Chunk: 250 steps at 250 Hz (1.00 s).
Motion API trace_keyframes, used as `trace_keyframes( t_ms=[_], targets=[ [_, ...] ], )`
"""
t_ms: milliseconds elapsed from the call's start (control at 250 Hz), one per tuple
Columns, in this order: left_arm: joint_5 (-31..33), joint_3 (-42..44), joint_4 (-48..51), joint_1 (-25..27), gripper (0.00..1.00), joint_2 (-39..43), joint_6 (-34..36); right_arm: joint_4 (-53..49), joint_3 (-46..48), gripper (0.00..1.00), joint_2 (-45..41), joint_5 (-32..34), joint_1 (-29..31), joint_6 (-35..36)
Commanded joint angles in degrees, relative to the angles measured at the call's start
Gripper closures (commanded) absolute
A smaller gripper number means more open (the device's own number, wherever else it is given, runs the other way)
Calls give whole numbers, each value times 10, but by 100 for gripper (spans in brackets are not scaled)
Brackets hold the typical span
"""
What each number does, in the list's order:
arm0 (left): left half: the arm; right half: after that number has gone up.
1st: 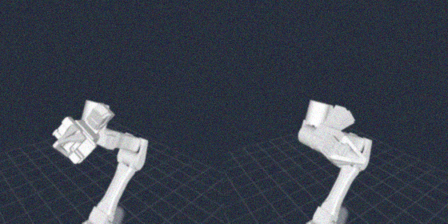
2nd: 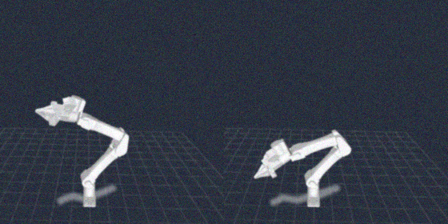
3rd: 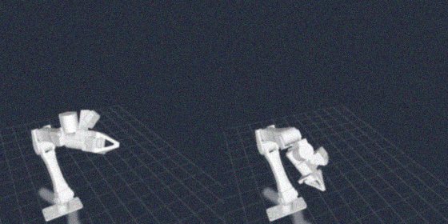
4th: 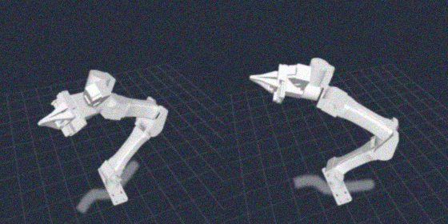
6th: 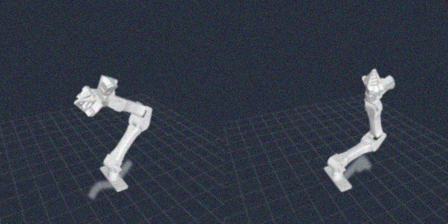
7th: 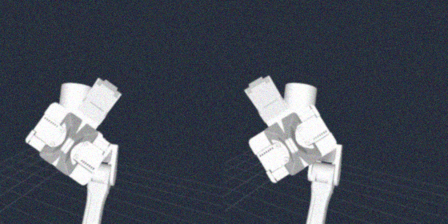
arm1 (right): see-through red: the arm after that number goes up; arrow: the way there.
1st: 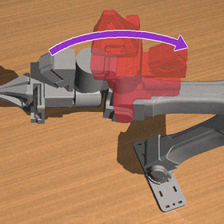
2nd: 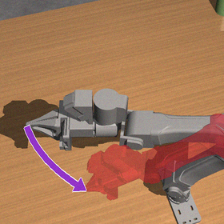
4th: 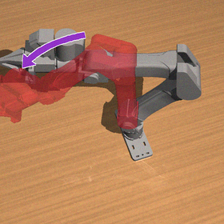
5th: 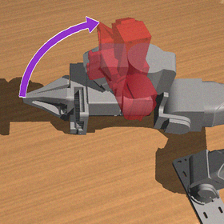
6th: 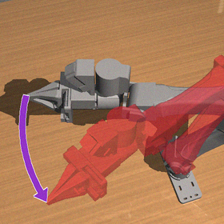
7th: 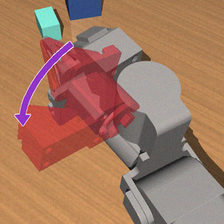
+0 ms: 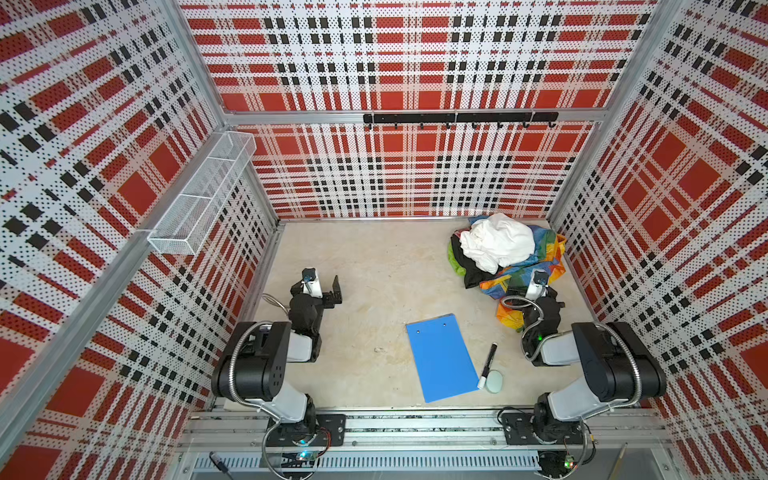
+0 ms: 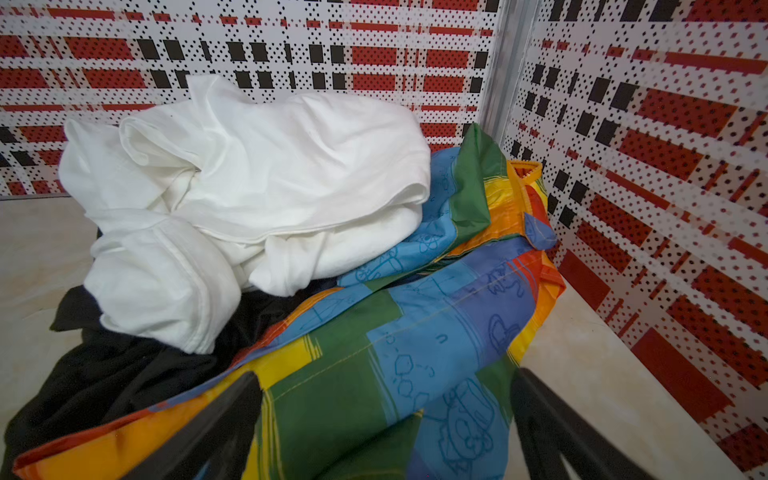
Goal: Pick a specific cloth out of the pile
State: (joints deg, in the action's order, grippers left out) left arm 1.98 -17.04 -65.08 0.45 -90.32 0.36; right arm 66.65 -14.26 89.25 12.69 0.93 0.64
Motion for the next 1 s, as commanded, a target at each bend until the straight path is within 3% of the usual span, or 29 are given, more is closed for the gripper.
trace_keyframes(
  t_ms=[0,996],
  targets=[
    [2,1,-17,2,1,2,4,28,-10,0,0,-5,2,0],
    [0,-1,-14,0,1,2,2,29,-10,0,0,-6,2,0]
  ],
)
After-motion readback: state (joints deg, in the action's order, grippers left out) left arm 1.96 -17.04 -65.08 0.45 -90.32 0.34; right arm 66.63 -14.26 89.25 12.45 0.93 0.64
